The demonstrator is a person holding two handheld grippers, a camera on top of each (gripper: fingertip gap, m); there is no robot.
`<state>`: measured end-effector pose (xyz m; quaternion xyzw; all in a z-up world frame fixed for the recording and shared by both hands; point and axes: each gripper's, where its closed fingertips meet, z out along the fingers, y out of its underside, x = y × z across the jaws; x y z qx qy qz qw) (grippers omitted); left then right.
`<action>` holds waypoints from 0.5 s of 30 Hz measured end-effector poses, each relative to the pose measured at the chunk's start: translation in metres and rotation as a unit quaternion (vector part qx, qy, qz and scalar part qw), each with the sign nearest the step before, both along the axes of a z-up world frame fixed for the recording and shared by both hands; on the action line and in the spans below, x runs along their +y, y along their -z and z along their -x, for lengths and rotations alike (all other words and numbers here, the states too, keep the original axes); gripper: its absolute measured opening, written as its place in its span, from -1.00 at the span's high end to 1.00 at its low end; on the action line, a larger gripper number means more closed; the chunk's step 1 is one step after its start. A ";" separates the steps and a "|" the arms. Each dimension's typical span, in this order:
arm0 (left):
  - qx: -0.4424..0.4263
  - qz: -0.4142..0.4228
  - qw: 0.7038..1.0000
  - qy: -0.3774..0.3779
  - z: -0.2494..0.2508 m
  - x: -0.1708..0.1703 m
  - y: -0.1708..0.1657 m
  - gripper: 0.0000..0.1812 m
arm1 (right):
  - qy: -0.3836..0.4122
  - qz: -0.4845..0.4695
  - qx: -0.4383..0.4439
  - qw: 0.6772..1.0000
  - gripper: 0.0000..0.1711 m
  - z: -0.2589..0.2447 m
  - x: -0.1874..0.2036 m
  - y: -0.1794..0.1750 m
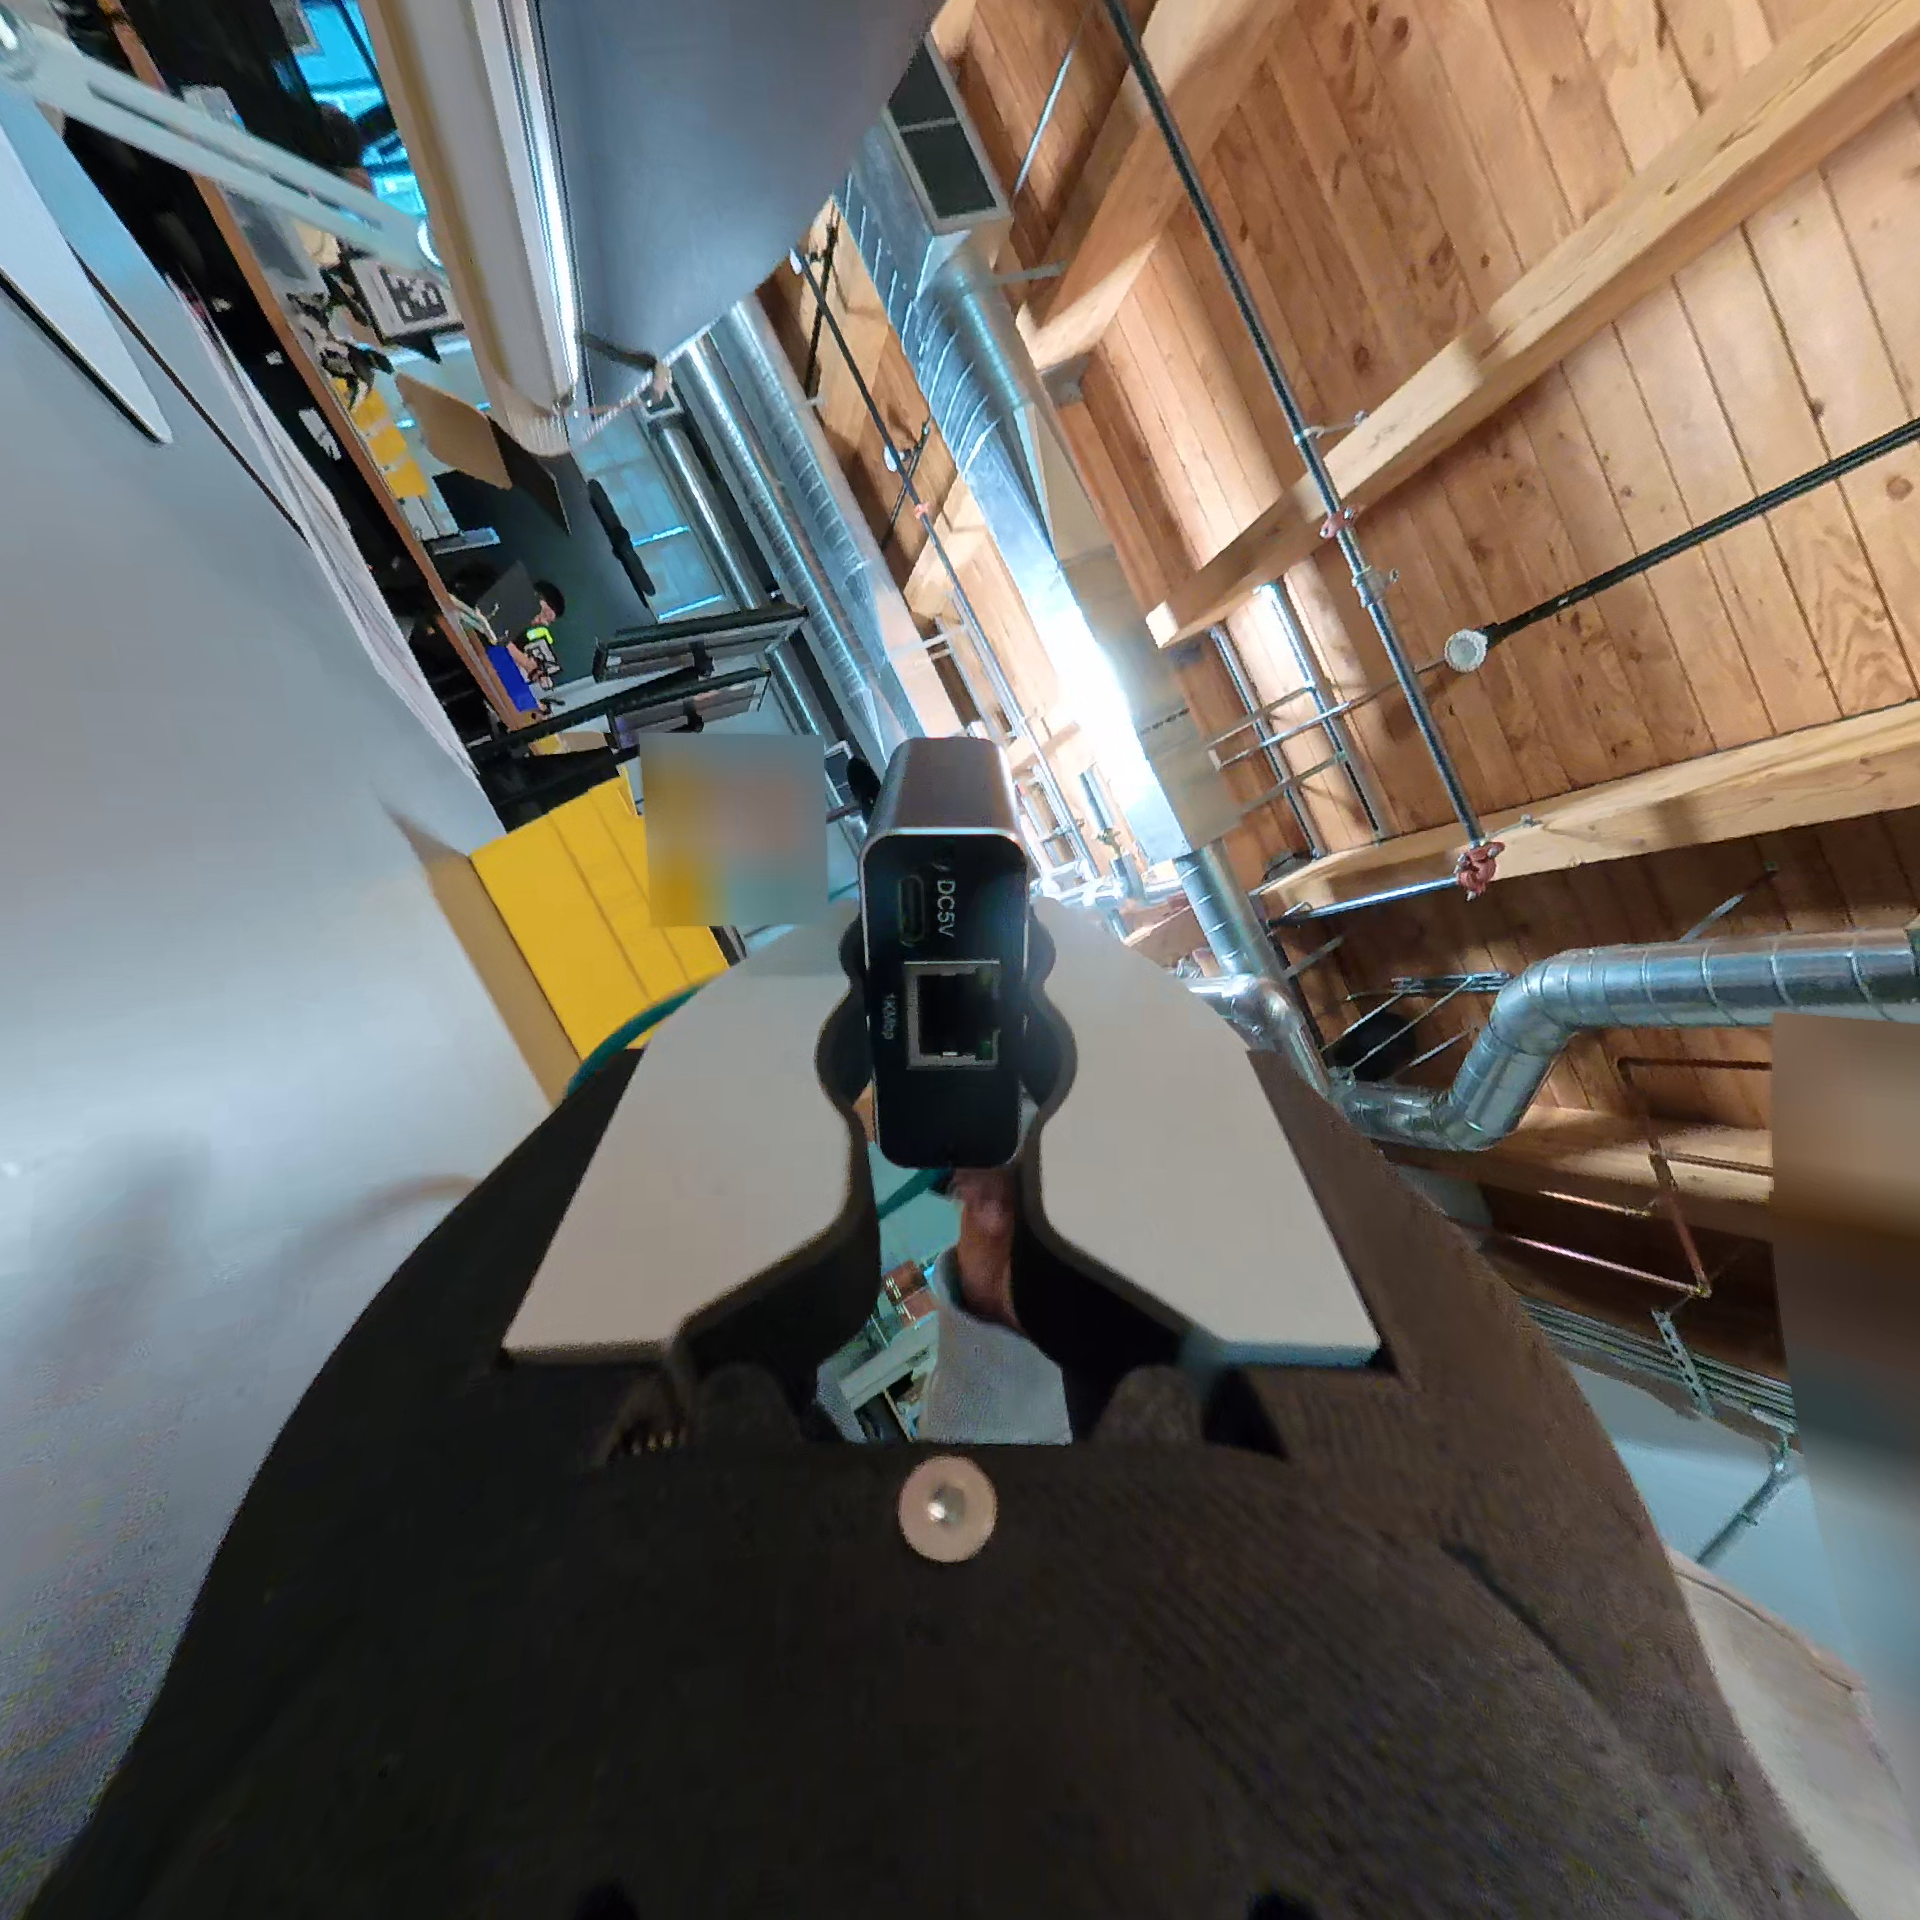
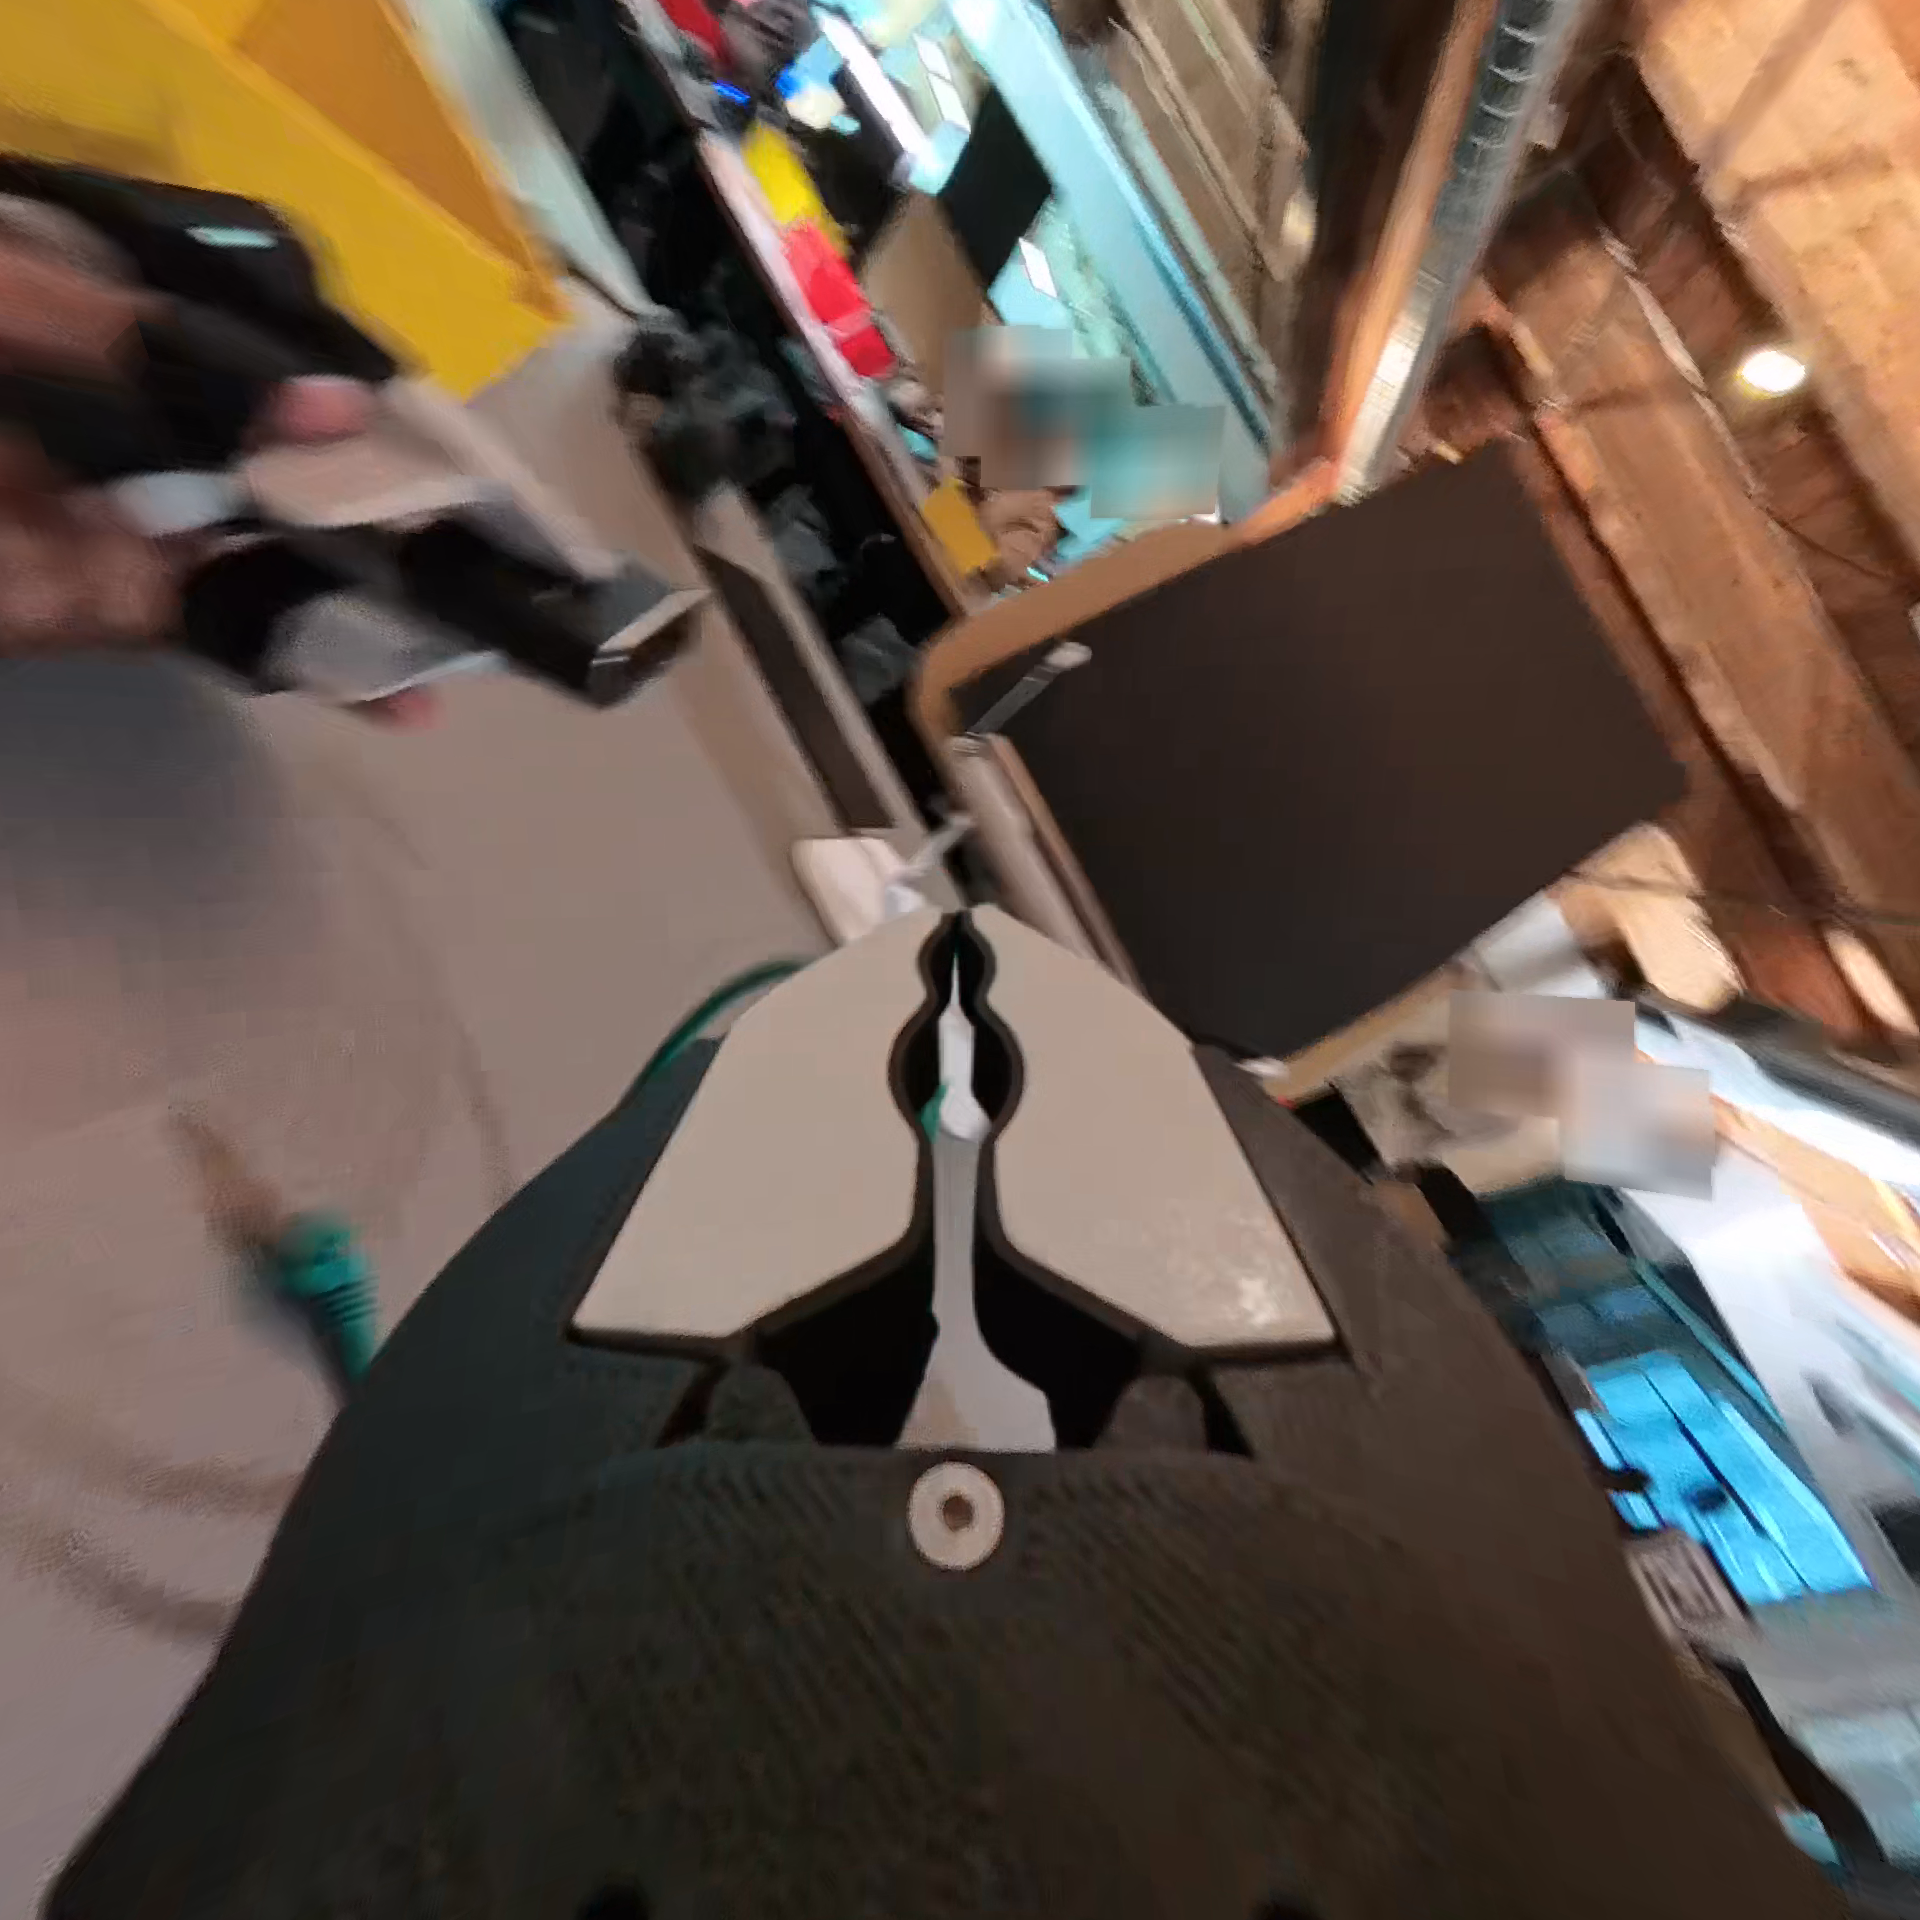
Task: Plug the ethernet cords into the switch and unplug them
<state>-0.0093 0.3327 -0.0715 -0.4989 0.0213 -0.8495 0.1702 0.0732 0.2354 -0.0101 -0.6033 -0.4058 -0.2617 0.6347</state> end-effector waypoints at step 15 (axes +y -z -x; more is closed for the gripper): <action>-0.016 0.017 1.000 -0.008 0.012 0.009 0.000 0.74 | -0.084 0.110 0.116 0.983 0.91 0.000 -0.019 0.065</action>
